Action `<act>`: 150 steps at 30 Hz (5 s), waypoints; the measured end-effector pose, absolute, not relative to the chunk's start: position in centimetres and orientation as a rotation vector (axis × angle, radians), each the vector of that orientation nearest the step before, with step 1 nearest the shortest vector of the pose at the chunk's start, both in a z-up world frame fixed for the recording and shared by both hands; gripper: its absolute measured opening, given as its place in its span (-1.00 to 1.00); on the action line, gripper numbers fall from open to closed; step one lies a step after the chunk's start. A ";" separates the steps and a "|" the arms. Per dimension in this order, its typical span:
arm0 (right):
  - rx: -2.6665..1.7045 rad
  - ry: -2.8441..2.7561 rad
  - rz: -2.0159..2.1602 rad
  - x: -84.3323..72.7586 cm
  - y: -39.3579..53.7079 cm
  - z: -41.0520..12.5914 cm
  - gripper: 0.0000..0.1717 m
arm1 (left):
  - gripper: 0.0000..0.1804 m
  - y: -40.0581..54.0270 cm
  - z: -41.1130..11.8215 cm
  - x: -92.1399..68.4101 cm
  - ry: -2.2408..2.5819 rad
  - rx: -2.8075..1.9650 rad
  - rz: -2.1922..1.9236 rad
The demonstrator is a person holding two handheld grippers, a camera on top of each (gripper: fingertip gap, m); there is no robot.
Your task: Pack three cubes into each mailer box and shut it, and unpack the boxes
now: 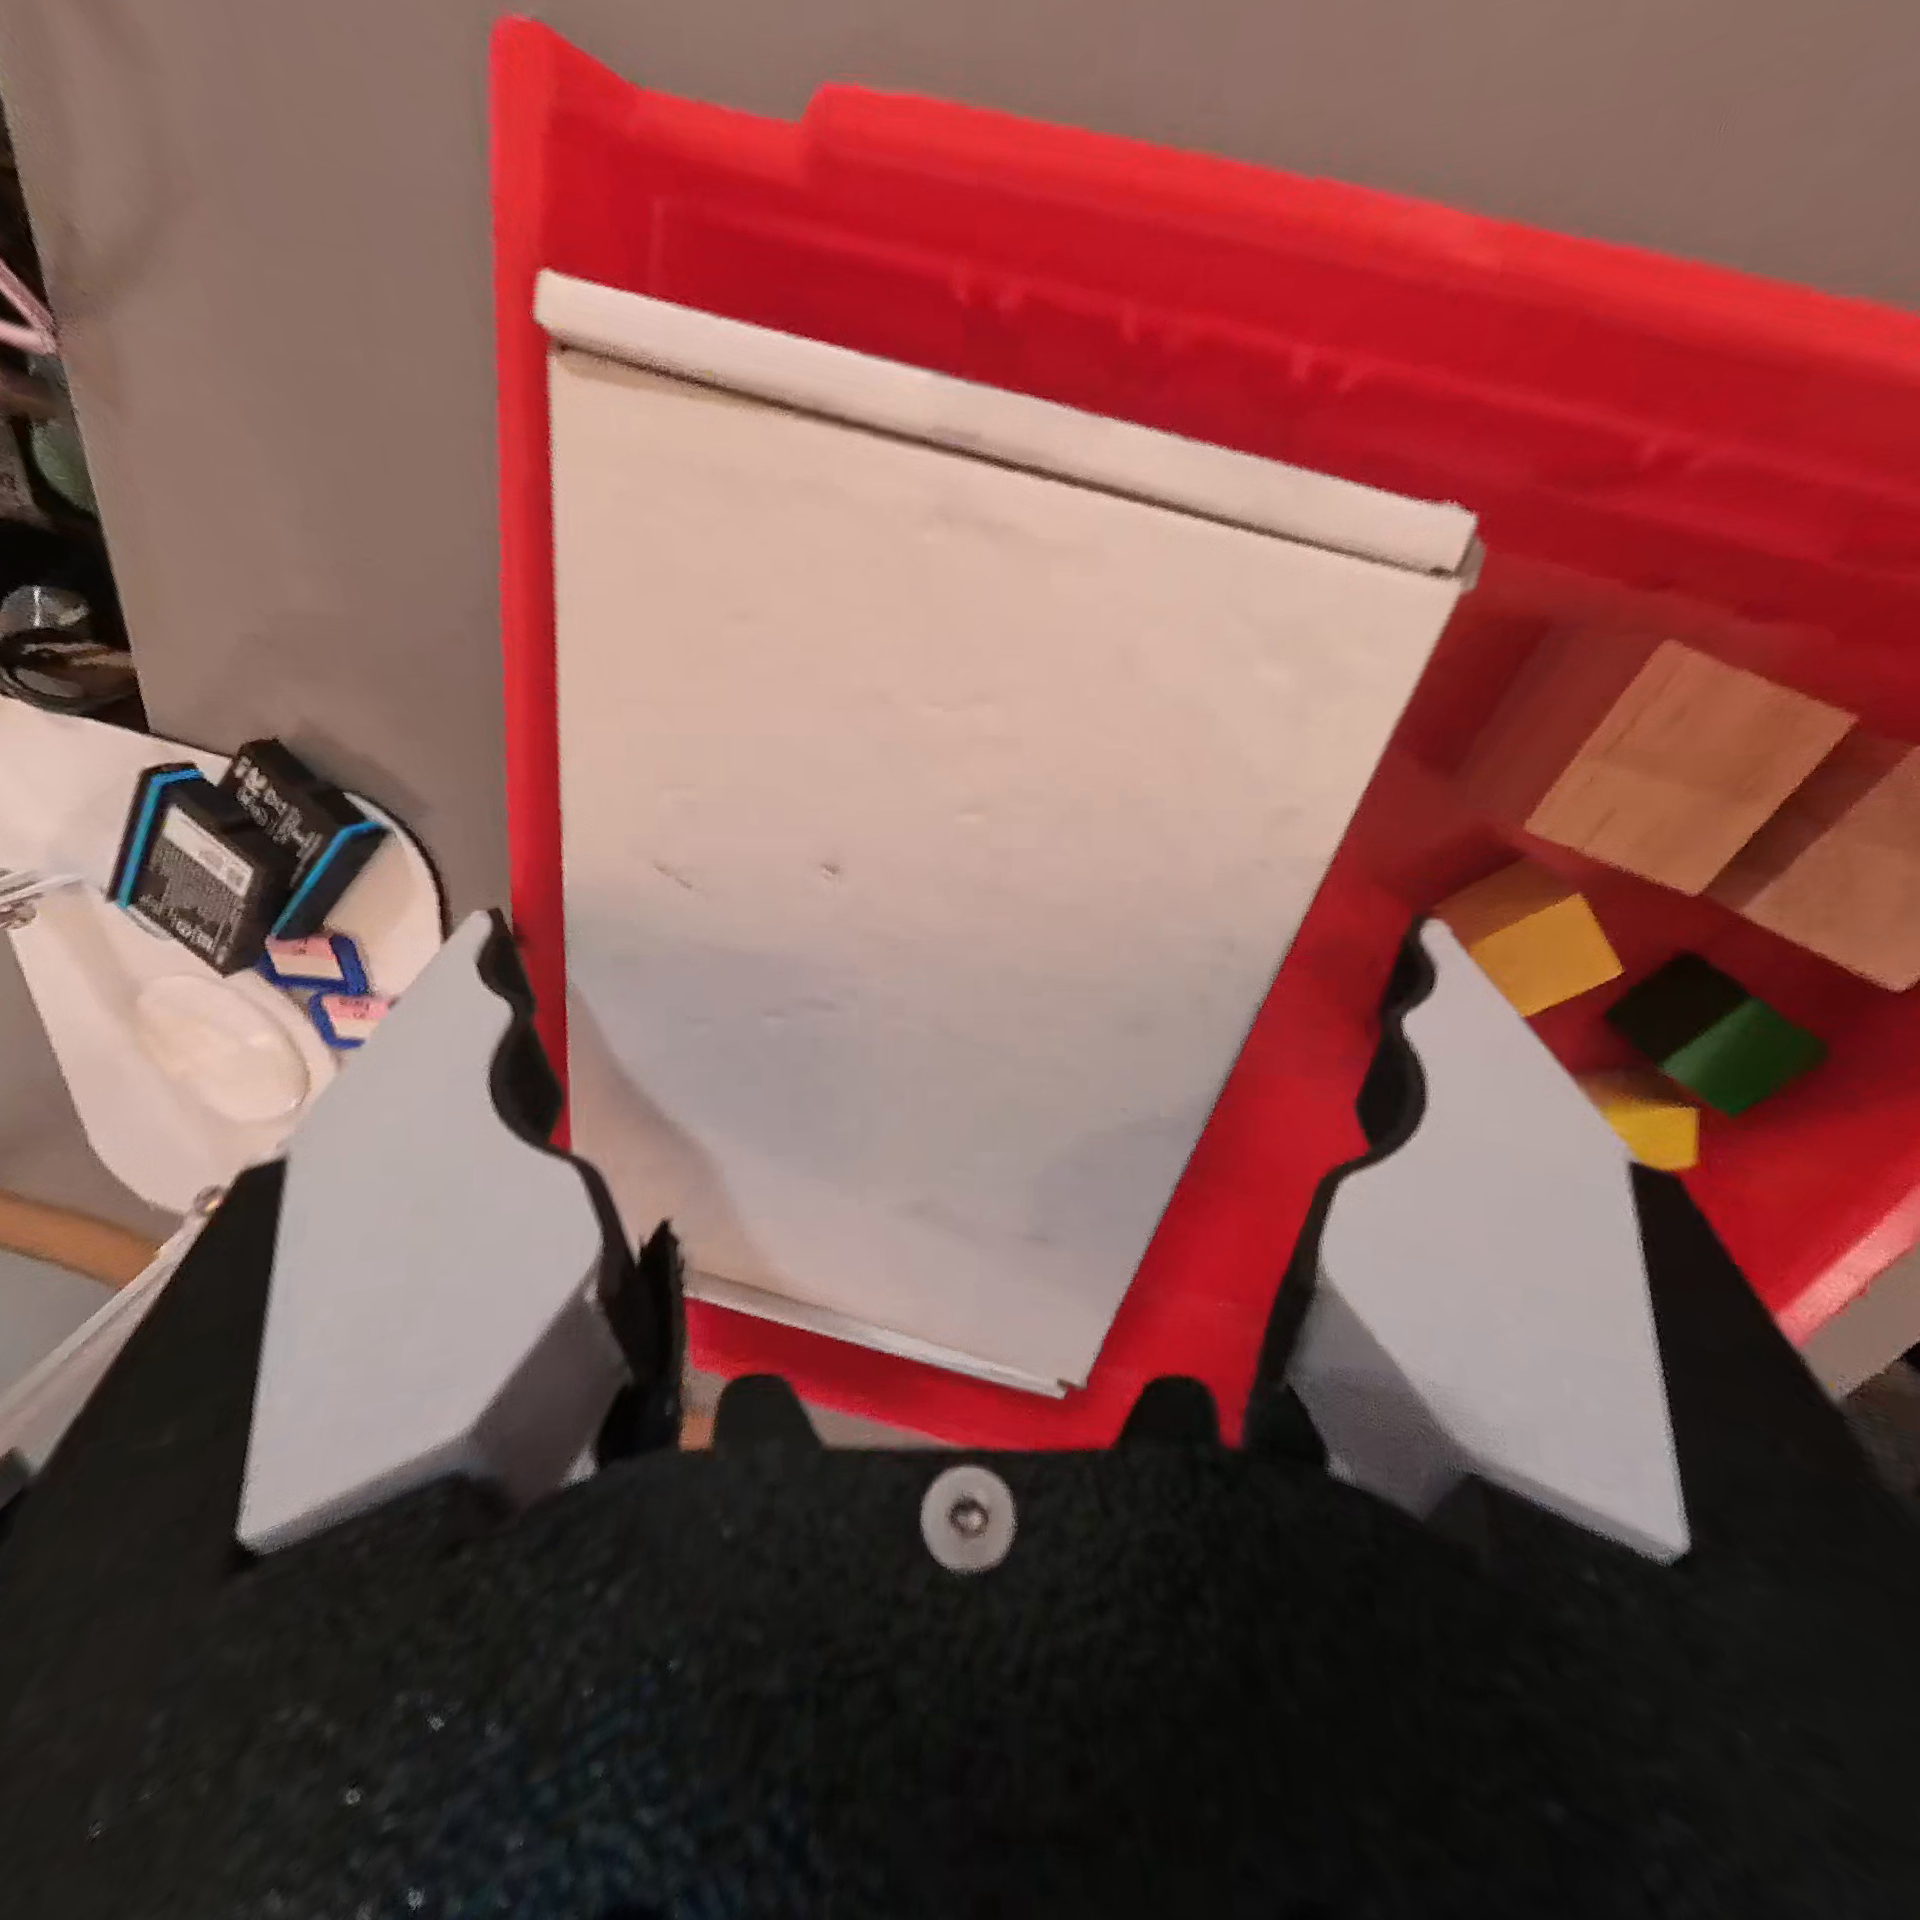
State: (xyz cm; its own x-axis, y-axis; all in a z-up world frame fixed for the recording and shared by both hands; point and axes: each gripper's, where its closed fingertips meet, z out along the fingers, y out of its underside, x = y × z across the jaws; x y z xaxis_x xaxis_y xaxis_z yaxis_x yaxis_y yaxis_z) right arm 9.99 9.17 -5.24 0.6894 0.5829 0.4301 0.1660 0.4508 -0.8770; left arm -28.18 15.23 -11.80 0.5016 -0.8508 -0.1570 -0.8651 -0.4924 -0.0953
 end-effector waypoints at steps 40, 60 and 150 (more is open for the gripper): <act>-1.075 -0.852 0.269 9.2 8.7 -5.5 -0.87 | 0.55 14.8 -1.5 -22.5 1.305 -2.071 0.448; -0.971 -0.818 0.190 10.2 7.9 -4.3 -0.91 | 0.56 14.5 -16.8 4.0 1.524 -2.281 -0.144; -0.508 -1.416 -0.453 4.4 7.8 -9.9 -0.48 | 0.61 10.7 -15.4 0.2 0.794 -2.149 -1.035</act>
State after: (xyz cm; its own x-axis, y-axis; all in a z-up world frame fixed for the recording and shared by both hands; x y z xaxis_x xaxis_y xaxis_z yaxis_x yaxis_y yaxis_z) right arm 4.42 7.80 -9.86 0.1043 0.0030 0.9945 0.5796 0.8125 -0.0632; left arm 0.22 10.70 -15.42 0.5131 -0.7302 0.4512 -0.2469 -0.6290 -0.7371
